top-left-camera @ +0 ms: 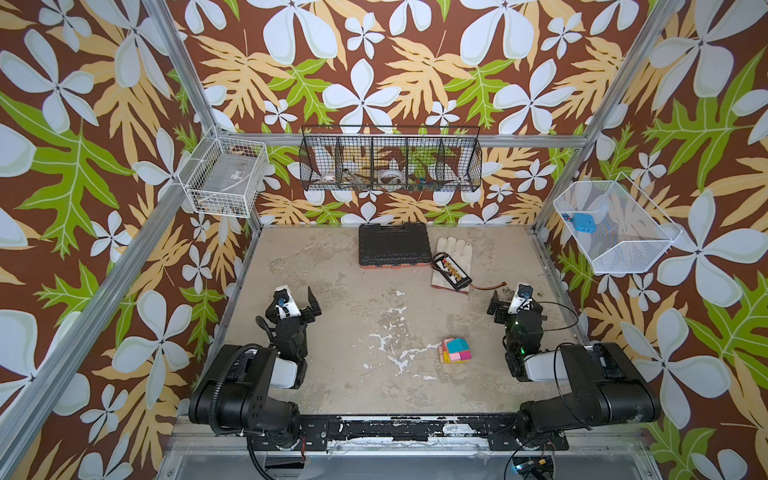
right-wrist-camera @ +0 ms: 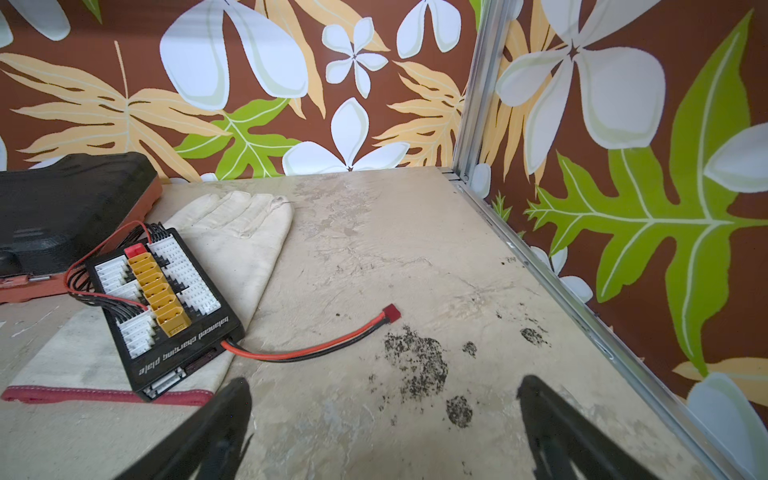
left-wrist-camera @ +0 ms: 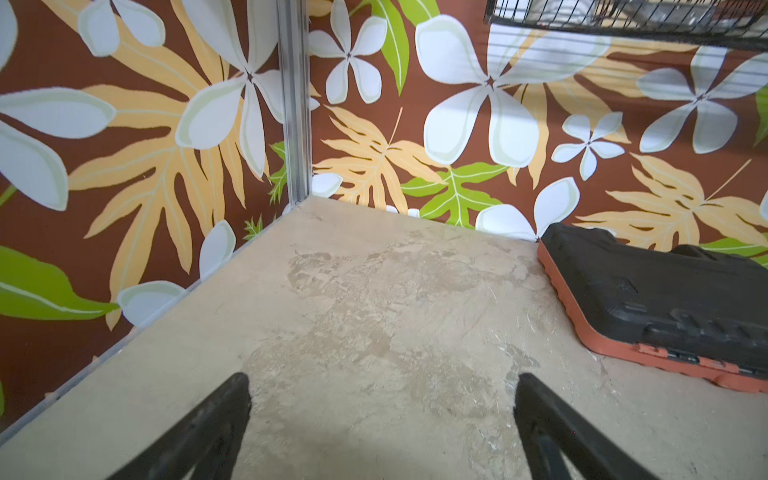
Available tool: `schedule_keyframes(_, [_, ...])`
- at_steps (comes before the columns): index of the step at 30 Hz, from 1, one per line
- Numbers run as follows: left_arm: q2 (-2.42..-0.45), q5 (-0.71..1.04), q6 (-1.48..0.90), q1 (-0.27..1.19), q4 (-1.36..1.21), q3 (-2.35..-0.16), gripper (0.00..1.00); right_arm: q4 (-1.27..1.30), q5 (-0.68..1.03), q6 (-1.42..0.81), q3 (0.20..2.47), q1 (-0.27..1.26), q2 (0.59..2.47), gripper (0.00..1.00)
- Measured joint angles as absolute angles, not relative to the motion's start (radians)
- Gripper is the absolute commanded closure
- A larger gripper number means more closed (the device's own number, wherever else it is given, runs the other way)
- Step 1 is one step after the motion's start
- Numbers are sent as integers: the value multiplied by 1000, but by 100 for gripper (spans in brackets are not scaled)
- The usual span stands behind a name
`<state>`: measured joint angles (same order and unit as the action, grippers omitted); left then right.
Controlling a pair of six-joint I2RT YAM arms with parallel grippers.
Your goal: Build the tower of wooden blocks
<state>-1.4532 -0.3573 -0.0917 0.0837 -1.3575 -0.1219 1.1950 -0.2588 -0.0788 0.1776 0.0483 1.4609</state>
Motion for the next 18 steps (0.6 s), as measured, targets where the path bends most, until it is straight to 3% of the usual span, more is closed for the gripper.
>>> schedule_keyframes(18, [-1453, -350, -96, 83, -1339, -122, 0, 1195, -262, -74, 183, 64, 1465, 0])
